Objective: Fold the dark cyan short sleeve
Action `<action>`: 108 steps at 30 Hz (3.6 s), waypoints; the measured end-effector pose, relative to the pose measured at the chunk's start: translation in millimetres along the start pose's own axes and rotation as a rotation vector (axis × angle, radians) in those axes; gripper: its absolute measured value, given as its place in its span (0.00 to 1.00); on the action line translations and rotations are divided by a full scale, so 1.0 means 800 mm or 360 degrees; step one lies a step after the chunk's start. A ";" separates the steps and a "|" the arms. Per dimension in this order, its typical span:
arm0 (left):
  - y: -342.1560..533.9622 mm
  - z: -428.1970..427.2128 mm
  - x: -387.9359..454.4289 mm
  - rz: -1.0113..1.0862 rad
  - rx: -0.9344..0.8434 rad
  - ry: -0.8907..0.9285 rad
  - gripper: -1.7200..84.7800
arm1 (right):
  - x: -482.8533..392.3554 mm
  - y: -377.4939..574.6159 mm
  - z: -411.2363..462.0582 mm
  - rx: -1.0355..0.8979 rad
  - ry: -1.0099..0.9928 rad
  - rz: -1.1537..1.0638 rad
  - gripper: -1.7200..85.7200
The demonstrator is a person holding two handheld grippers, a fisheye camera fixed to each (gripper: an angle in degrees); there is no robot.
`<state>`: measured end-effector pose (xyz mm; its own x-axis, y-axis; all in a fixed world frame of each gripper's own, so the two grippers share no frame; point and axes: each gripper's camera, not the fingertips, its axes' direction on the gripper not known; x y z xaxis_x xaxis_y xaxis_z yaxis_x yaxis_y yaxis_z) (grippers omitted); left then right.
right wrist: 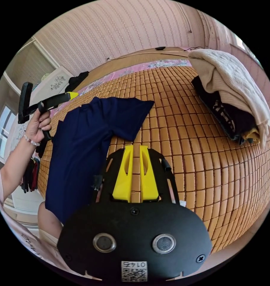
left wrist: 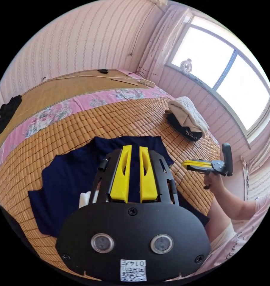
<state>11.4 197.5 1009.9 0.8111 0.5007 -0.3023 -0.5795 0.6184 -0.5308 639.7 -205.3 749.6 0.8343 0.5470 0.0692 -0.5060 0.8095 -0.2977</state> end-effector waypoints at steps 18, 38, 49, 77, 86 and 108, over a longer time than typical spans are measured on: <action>0.333 -0.189 -0.283 -0.0889 0.0142 -0.0373 0.10 | -0.541 -0.184 0.140 -0.0368 -0.0326 -0.1249 0.08; 0.451 -0.243 -0.350 -0.1024 0.0134 -0.0222 0.03 | -0.778 -0.228 0.231 -0.0573 -0.0135 -0.1385 0.08; 0.475 -0.264 -0.362 -0.1080 0.0174 -0.0210 0.03 | -0.823 -0.221 0.235 -0.0491 0.0167 -0.1609 0.01; 0.407 -0.269 -0.209 -0.0235 0.0251 -0.0123 0.09 | -0.425 -0.226 0.079 -0.0346 -0.0392 -0.0551 0.06; 0.352 -0.174 -0.178 -0.0173 -0.0145 -0.0098 0.11 | -0.481 -0.260 0.137 -0.0533 -0.0181 -0.0608 0.03; 0.284 -0.141 -0.147 0.0061 -0.0254 -0.0404 0.09 | -0.522 -0.307 0.154 -0.0485 -0.0148 -0.0998 0.09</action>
<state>-206.4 210.8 835.4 0.7317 0.6696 -0.1277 -0.5733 0.5033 -0.6465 388.9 -606.3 910.8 0.9197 0.0232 0.3920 0.1598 0.8897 -0.4276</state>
